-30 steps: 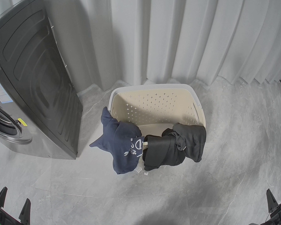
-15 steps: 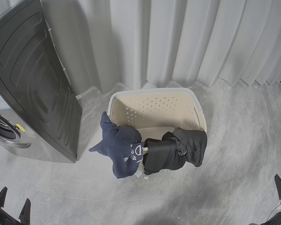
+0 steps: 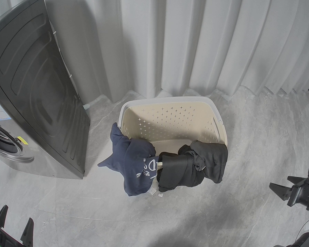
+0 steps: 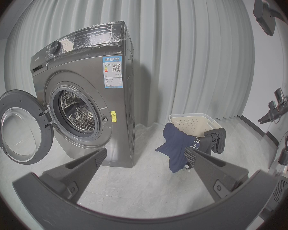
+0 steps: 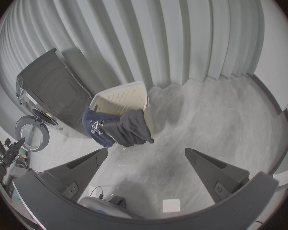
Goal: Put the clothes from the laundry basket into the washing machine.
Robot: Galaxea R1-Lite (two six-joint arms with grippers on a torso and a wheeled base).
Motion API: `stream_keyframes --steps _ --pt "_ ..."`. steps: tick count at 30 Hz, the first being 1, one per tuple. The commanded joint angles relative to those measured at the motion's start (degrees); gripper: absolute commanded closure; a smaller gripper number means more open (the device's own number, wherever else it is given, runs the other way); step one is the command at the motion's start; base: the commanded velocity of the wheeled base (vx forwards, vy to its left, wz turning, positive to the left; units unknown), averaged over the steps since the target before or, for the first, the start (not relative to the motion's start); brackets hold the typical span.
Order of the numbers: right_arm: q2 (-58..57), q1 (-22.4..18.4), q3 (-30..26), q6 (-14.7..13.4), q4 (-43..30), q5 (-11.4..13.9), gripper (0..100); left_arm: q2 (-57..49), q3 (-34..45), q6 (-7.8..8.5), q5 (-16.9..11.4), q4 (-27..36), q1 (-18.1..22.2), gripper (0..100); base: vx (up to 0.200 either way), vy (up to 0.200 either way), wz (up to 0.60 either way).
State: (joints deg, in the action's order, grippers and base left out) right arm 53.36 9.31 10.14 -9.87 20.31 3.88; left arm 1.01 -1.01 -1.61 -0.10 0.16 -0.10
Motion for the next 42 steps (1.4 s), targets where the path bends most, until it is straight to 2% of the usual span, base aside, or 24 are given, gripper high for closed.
stream_keyframes --steps 1,6,8,20,25,31,42 --pt "24.7 7.2 1.3 -5.2 9.6 -0.3 0 -0.7 0.8 0.03 0.0 0.0 0.0 0 0.0 0.0 0.0" --pt "31.9 8.6 5.2 -5.2 10.2 -1.4 0 -0.7 0.8 0.03 0.0 0.0 0.0 0 0.0 0.0 0.0" --pt "35.0 9.2 7.5 -5.7 10.3 -3.3 0 -0.7 0.8 0.03 0.0 0.0 0.0 0 0.0 0.0 0.0" --pt "45.3 10.6 16.0 -6.8 11.4 -3.9 0 -0.7 0.8 -0.06 0.0 0.0 0.0 0 0.0 0.0 0.0" --pt "50.5 12.3 19.4 -7.1 13.9 -6.7 0 -0.7 0.8 -0.15 0.0 0.0 0.0 0 0.0 0.0 0.0" --pt "57.7 12.5 23.4 -7.3 16.6 -6.9 0 -0.7 0.8 -0.15 0.0 0.0 0.0 0 0.0 0.0 0.0" --pt "61.5 12.9 27.5 -7.4 17.4 -6.9 0 -0.7 0.8 -0.15 0.0 0.0 0.0 0 0.0 0.0 0.0"
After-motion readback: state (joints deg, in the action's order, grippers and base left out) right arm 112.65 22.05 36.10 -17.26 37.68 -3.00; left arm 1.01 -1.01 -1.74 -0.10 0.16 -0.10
